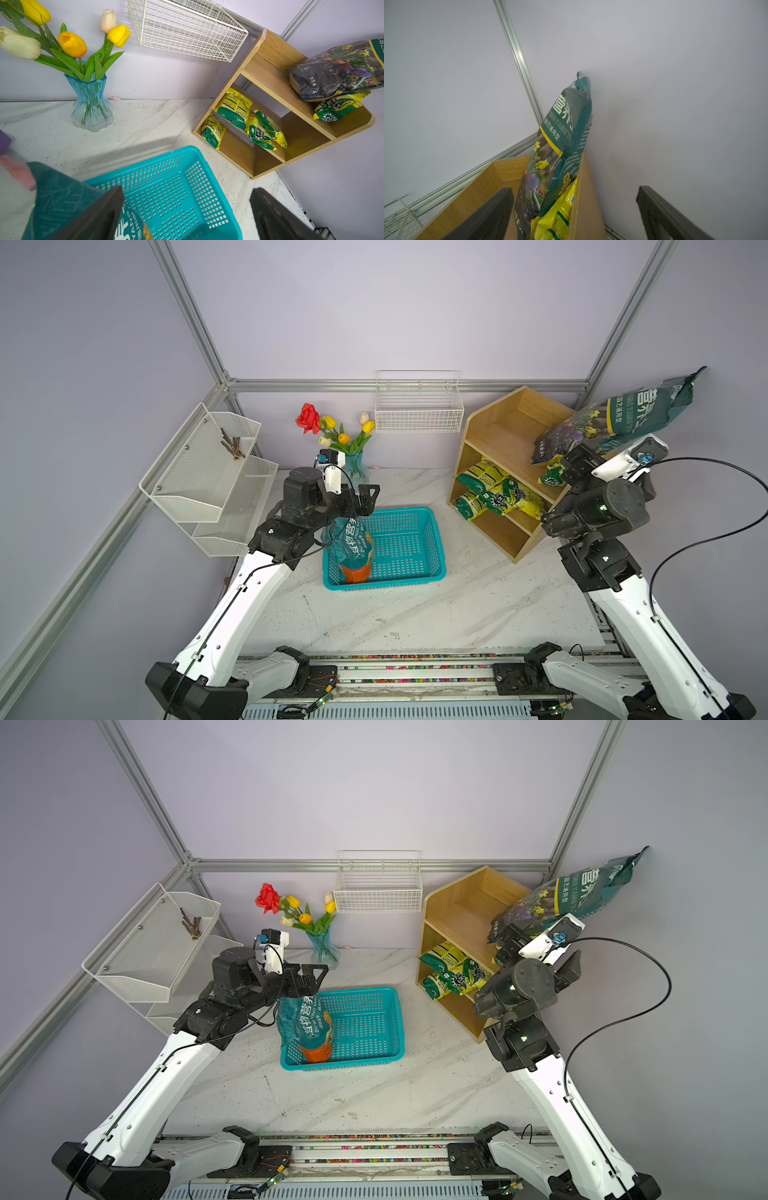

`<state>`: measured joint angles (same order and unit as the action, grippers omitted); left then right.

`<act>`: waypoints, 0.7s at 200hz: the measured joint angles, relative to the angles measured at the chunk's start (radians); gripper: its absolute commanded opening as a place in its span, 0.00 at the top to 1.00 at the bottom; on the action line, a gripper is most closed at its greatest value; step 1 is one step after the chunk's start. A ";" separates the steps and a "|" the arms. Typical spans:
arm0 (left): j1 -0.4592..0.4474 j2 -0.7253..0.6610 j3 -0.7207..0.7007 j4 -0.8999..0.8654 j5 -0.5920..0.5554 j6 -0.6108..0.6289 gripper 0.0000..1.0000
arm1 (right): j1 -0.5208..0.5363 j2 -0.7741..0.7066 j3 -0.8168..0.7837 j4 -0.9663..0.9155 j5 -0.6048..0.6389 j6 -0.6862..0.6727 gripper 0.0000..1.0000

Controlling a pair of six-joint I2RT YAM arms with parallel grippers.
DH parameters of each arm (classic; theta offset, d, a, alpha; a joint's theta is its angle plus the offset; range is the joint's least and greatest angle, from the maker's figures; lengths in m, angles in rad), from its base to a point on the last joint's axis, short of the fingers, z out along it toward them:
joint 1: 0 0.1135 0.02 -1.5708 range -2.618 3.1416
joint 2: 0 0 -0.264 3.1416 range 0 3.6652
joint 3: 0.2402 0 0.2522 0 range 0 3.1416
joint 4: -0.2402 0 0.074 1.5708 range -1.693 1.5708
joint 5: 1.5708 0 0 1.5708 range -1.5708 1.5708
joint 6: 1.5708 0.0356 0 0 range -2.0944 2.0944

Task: Take down the fertilizer bag from the shelf
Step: Pick up the fertilizer bag from the shelf.

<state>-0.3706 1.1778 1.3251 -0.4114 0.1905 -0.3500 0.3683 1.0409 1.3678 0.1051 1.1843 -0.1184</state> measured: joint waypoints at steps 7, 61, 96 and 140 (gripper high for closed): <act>0.000 -0.004 -0.001 0.000 0.000 0.000 0.00 | -0.041 0.011 0.015 -0.013 -0.029 0.028 0.01; 0.000 -0.037 -0.002 0.000 -0.005 0.000 0.00 | -0.338 0.138 0.153 -0.156 -0.287 0.302 0.01; 0.000 -0.037 -0.002 0.000 -0.014 0.000 0.00 | -0.427 0.248 0.219 -0.190 -0.426 0.429 0.01; 0.000 -0.038 -0.003 -0.001 -0.045 0.003 0.00 | -0.474 0.352 0.264 -0.177 -0.563 0.499 0.14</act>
<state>-0.3706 1.1397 1.3224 -0.4122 0.1452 -0.3466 -0.1055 1.3926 1.6314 -0.0723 0.6216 0.3809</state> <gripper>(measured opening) 0.998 0.933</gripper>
